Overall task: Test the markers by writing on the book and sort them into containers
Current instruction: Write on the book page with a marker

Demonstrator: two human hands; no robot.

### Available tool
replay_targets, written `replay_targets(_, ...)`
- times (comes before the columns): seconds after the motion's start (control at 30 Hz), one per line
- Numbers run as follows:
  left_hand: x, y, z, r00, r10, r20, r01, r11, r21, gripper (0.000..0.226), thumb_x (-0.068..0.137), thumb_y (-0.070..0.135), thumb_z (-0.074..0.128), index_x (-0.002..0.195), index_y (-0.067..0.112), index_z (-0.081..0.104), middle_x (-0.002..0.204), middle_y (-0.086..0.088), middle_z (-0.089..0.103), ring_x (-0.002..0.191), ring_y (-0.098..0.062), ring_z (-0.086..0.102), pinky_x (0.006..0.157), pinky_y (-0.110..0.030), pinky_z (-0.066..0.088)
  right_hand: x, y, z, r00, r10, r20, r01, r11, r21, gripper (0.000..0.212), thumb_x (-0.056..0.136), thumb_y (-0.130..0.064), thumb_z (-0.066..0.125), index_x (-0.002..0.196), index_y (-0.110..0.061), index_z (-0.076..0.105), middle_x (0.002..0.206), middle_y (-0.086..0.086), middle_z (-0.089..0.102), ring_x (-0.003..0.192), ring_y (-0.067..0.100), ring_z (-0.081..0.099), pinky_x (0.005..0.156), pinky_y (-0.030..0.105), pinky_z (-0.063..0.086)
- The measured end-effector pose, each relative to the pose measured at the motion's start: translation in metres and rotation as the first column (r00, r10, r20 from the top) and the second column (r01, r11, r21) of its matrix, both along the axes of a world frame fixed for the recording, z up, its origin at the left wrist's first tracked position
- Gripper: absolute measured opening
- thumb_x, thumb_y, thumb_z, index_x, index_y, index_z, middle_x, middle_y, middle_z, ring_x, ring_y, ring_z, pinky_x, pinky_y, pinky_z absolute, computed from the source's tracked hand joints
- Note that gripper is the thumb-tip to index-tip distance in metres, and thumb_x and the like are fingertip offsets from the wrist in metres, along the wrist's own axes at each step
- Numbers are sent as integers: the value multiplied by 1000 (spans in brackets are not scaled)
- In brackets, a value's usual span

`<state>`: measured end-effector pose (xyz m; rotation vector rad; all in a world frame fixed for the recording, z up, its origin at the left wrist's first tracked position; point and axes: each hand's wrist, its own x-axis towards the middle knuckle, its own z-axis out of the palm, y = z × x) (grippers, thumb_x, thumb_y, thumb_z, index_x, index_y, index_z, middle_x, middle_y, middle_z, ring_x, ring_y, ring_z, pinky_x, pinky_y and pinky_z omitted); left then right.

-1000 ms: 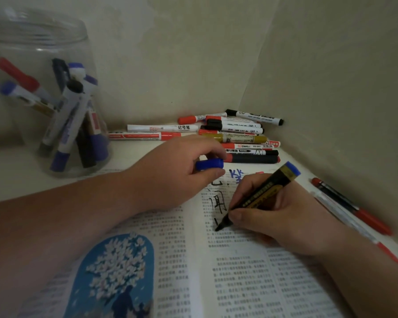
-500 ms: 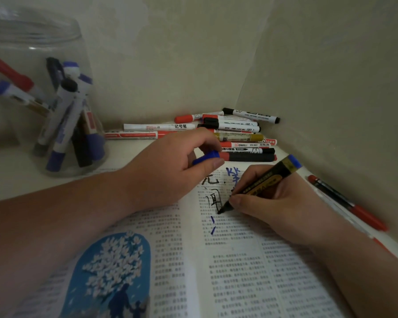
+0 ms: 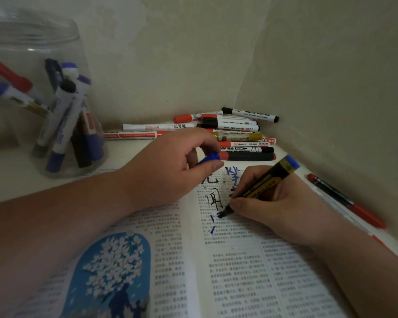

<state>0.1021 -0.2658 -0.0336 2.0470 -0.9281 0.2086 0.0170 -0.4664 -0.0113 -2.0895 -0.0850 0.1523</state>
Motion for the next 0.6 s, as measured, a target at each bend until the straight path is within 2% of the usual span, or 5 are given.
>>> replay_targets(0.13, -1, 0, 0, 1000, 5, -20, -5, 1000, -7, 16, 89, 32, 71, 102, 34, 63, 85, 34, 61, 72, -9, 63, 56, -13, 45, -2, 2, 1, 998, 35, -47, -34, 999, 26, 12, 83, -9, 78, 77, -6, 68, 61, 9, 61, 50, 12, 50, 47, 19, 41)
replay_targets(0.23, -1, 0, -1, 999, 15, -45, -16, 1000, -24, 18, 88, 31, 73, 100, 36, 60, 83, 19, 66, 67, -14, 65, 53, -18, 47, 2, 1, 0, 1000, -17, -9, 16, 1000, -21, 15, 82, -6, 76, 71, -9, 65, 59, 9, 61, 49, 13, 51, 48, 24, 42)
replay_targets(0.33, -2, 0, 0, 998, 22, -59, -23, 1000, -21, 23, 87, 28, 75, 102, 34, 59, 85, 18, 67, 63, -11, 64, 54, -16, 47, 3, 0, -1, 998, -69, 9, 69, 998, 14, 16, 80, -4, 77, 70, -8, 65, 54, 2, 57, 45, 9, 48, 45, 20, 40)
replay_targets(0.5, -2, -1, -1, 998, 17, -55, -18, 1000, -15, 21, 85, 27, 77, 99, 33, 62, 91, 21, 64, 75, -11, 66, 59, -16, 50, 0, 2, 0, 999, -42, 29, 42, 999, 13, 11, 82, -15, 78, 76, -13, 69, 69, 15, 67, 55, 14, 56, 51, 22, 46)
replay_targets(0.6, -1, -1, -1, 999, 9, -42, -10, 1000, -11, 20, 85, 30, 77, 98, 34, 62, 90, 21, 63, 80, -8, 66, 63, -17, 52, -1, 0, 0, 1000, -14, 3, 14, 1000, 6, 12, 82, -11, 78, 76, -9, 68, 71, 19, 66, 56, 15, 55, 51, 22, 44)
